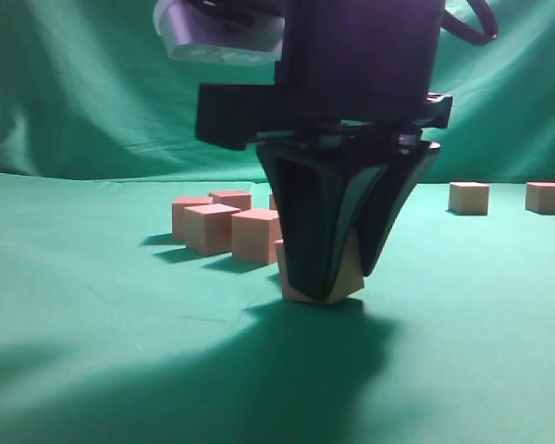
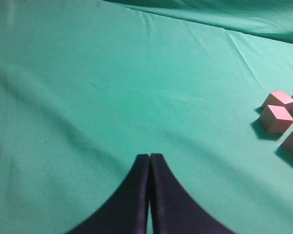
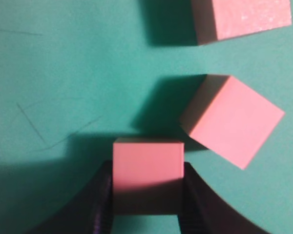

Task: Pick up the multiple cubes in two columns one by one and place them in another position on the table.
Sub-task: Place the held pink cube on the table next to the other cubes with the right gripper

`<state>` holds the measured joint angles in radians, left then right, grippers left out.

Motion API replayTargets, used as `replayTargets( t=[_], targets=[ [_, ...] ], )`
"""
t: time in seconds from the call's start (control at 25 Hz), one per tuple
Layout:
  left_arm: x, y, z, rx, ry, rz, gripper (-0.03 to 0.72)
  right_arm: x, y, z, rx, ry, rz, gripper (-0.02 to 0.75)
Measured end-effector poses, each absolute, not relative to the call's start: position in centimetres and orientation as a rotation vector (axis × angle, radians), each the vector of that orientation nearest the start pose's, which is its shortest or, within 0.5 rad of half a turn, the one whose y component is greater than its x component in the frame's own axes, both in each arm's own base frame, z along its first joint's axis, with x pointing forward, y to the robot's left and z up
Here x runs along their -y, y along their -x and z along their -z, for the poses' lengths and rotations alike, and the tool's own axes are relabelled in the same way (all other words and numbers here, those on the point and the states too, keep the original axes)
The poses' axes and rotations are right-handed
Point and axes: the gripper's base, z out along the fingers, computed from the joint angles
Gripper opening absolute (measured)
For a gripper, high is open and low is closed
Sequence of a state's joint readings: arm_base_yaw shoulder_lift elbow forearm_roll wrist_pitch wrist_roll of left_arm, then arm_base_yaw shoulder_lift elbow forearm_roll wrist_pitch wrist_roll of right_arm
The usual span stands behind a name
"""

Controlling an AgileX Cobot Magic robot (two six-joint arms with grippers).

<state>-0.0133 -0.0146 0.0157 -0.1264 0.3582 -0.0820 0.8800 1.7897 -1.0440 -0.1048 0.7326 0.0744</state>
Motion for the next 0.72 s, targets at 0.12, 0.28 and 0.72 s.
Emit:
replayTargets(
  t=[0.12,0.28,0.72],
  targets=[
    [0.47,-5.25,-17.67,-1.839,0.141,0.190,0.000,-24.92,-21.44,-16.38,-2.681,1.241,-0.016,0.269],
    [0.47,-5.25,-17.67,-1.839,0.141,0.190,0.000,-24.93,-21.49,-16.36,-2.681,1.241,-0.010,0.269],
    [0.47,-5.25,-17.67,-1.839,0.141,0.190,0.000,-24.78,-21.58,-16.04,-2.681,1.265,0.029,0.269]
  ],
)
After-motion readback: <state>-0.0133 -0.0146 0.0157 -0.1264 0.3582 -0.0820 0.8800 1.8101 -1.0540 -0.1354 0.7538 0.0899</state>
